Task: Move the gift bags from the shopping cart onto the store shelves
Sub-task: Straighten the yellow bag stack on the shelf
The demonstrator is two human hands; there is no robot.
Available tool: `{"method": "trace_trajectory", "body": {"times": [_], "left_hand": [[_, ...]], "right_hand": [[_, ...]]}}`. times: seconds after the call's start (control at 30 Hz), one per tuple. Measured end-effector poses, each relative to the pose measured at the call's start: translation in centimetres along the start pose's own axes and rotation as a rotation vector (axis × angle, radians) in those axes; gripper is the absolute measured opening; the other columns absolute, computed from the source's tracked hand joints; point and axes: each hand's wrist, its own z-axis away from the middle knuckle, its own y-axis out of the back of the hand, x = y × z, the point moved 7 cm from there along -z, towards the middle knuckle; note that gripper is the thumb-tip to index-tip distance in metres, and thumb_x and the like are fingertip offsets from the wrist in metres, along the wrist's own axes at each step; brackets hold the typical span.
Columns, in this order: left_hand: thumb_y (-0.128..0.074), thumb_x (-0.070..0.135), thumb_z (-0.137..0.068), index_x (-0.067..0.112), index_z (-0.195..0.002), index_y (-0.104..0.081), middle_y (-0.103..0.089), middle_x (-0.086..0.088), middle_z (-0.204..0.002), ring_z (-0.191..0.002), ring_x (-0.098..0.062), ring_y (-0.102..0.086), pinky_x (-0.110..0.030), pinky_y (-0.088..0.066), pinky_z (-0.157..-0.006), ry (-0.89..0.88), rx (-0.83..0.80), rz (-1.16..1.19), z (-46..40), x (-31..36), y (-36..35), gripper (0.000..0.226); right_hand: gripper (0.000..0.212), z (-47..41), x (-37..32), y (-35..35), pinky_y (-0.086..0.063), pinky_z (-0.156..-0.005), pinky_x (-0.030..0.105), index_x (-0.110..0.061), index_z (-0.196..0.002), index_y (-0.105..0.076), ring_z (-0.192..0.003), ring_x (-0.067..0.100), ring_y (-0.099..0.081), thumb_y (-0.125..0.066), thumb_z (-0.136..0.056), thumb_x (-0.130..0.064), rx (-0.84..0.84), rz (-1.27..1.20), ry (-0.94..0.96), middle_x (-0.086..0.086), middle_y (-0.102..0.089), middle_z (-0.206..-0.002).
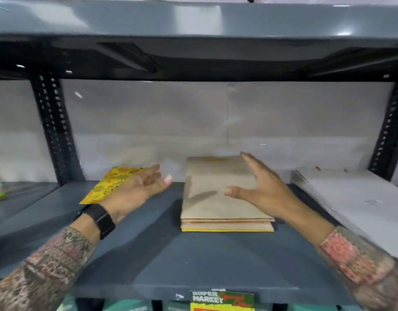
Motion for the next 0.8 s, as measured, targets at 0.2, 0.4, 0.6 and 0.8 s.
{"method": "trace_trajectory", "body": {"times": [0.2, 0.4, 0.6, 0.8], "left_hand": [[-0.087, 0.031, -0.074, 0.021, -0.163, -0.018, -0.03, -0.006, -0.167, -0.153, -0.022, -0.033, -0.032, -0.031, -0.121, 0.195, 0.143, -0.682, -1.8, -4.5, 12.1, 0.113], [-0.086, 0.039, -0.071, 0.014, -0.158, -0.032, -0.034, -0.011, -0.165, -0.15, -0.029, -0.038, -0.038, -0.033, -0.122, 0.454, 0.032, -0.859, -2.9, -9.6, 15.2, 0.105], [-0.092, 0.041, -0.058, 0.011, -0.156, -0.033, -0.049, 0.001, -0.155, -0.14, -0.018, -0.047, -0.024, -0.035, -0.113, 0.37, -0.006, -0.467, -4.1, -11.1, 15.9, 0.118], [-0.054, 0.049, -0.097, -0.003, -0.144, -0.05, -0.057, -0.024, -0.146, -0.123, -0.029, -0.062, -0.038, -0.047, -0.108, 0.356, 0.165, 0.241, -6.0, -11.9, 16.5, 0.069]], "right_hand": [[0.11, -6.1, -11.3, -13.5, -0.034, -0.12, 0.034, -0.021, -0.159, -0.035, -0.151, 0.021, -0.039, -0.085, -0.069, -0.06, -0.21, 0.041, 0.163, 0.002, -0.042, -0.165], [0.095, -9.5, -12.4, -26.3, -0.051, -0.106, 0.038, -0.02, -0.14, -0.057, -0.131, 0.028, -0.059, -0.088, -0.062, -0.064, -0.448, 0.148, -0.063, 0.007, -0.065, -0.142], [0.099, -11.8, -11.4, -28.7, -0.052, -0.107, 0.035, -0.021, -0.136, -0.061, -0.126, 0.023, -0.063, -0.089, -0.051, -0.065, -0.466, -0.039, -0.213, -0.002, -0.068, -0.134], [0.049, -13.8, -11.2, -28.6, -0.051, -0.098, 0.035, -0.012, -0.133, -0.063, -0.118, 0.026, -0.067, -0.065, -0.097, -0.046, -0.331, -0.862, -0.596, 0.009, -0.072, -0.13]]}}
